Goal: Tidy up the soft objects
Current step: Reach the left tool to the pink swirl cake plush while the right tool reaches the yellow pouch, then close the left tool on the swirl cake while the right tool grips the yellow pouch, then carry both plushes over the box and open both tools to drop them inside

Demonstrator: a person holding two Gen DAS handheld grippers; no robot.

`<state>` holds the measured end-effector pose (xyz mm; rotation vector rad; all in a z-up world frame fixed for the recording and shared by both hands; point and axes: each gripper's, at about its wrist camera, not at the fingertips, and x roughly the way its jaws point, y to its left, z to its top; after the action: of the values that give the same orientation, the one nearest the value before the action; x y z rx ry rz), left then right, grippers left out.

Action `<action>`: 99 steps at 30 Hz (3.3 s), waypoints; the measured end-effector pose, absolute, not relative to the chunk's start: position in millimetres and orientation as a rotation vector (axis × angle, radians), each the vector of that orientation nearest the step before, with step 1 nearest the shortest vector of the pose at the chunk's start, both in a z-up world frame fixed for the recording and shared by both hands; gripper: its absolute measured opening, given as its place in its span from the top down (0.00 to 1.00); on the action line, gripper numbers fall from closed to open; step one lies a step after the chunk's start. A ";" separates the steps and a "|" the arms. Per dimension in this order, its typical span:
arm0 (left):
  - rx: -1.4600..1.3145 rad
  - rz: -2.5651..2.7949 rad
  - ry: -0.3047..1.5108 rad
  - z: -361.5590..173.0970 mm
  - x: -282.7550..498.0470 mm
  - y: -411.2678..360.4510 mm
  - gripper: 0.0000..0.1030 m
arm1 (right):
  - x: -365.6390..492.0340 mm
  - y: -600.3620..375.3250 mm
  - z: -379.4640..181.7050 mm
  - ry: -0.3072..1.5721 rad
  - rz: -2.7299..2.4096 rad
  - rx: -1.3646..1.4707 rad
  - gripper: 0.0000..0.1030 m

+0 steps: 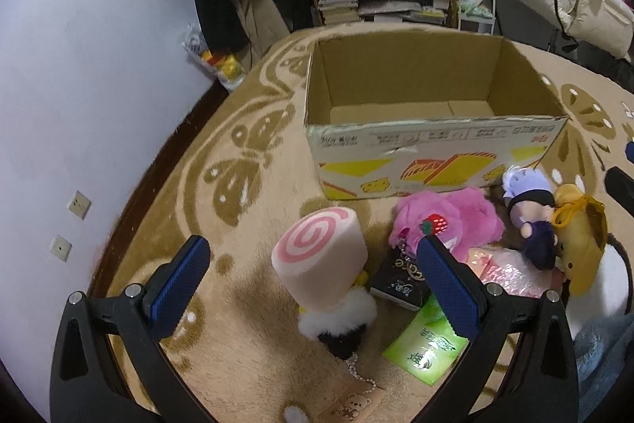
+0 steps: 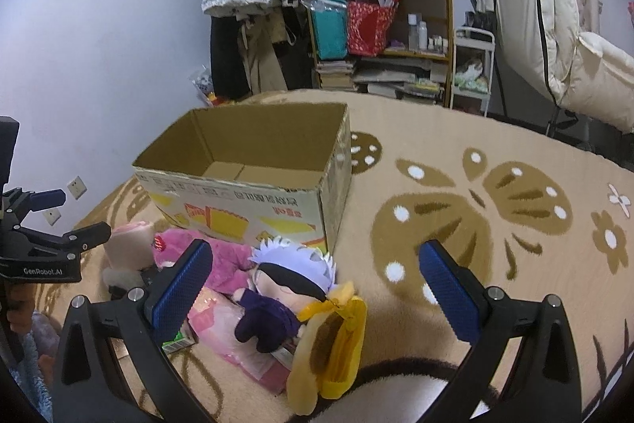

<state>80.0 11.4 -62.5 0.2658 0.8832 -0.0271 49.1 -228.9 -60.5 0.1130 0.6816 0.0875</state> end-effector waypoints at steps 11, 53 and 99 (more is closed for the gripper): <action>0.231 0.000 0.993 -93.3 109.1 21.1 0.00 | 65.1 -245.4 -80.7 0.795 0.061 0.182 0.00; 0.128 -0.057 1.130 -138.3 144.8 32.0 0.53 | 81.5 -260.4 -119.9 1.003 0.115 0.322 0.69; 0.122 0.009 0.776 -21.2 104.5 41.8 0.61 | 63.8 -255.5 -36.0 0.643 0.140 0.199 0.76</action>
<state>104.5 41.8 -21.2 0.1217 0.7756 0.0094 63.8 -255.5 -36.0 0.1987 0.6433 0.1397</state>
